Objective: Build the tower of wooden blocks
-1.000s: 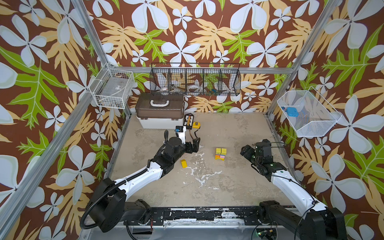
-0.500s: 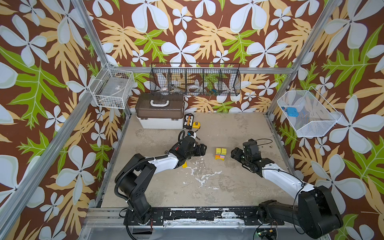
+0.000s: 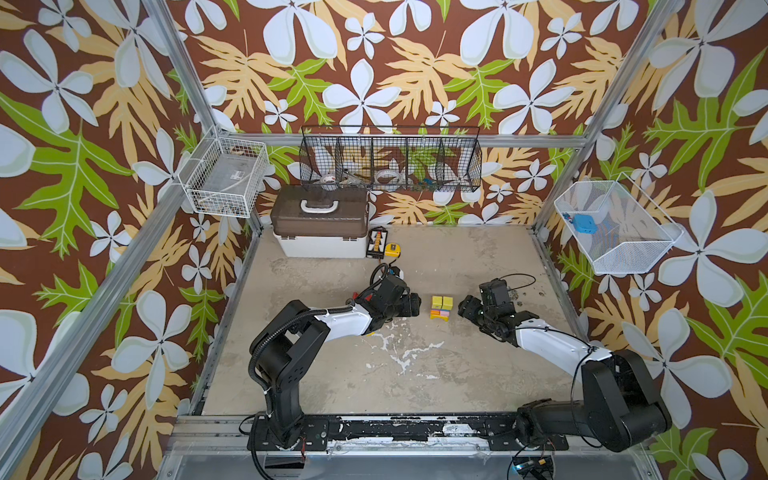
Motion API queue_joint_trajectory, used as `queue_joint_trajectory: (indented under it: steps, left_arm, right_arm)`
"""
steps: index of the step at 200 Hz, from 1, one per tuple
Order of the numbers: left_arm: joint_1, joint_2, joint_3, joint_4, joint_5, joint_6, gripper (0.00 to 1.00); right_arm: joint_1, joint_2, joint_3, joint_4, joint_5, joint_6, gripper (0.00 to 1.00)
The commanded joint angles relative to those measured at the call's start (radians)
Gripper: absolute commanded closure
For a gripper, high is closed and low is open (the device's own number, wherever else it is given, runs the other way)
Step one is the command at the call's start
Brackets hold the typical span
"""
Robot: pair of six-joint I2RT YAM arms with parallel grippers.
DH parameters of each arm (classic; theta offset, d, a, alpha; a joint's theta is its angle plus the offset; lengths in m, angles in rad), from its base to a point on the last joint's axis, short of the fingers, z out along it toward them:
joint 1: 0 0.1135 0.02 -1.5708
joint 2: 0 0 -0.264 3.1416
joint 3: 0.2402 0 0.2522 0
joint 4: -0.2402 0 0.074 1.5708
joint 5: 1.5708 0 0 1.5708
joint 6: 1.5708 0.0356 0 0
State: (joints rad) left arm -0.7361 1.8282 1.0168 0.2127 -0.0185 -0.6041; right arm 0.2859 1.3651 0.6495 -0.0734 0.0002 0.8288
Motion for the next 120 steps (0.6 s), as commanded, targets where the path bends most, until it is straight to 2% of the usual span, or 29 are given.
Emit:
queue_joint_trajectory:
  steps: [1,71,120]
  left_arm:
    - [-0.004,0.009,0.019,-0.011,-0.008,0.009,0.18]
    - [-0.009,0.037,0.061,-0.021,0.010,0.015,0.18]
    - [-0.027,0.062,0.090,-0.028,0.022,0.018,0.18]
  right_arm:
    - [0.000,-0.003,0.009,0.020,-0.011,-0.017,0.27]
    - [0.001,0.043,0.036,0.029,-0.065,-0.042,0.27]
    - [0.000,0.033,0.035,0.027,-0.062,-0.042,0.27]
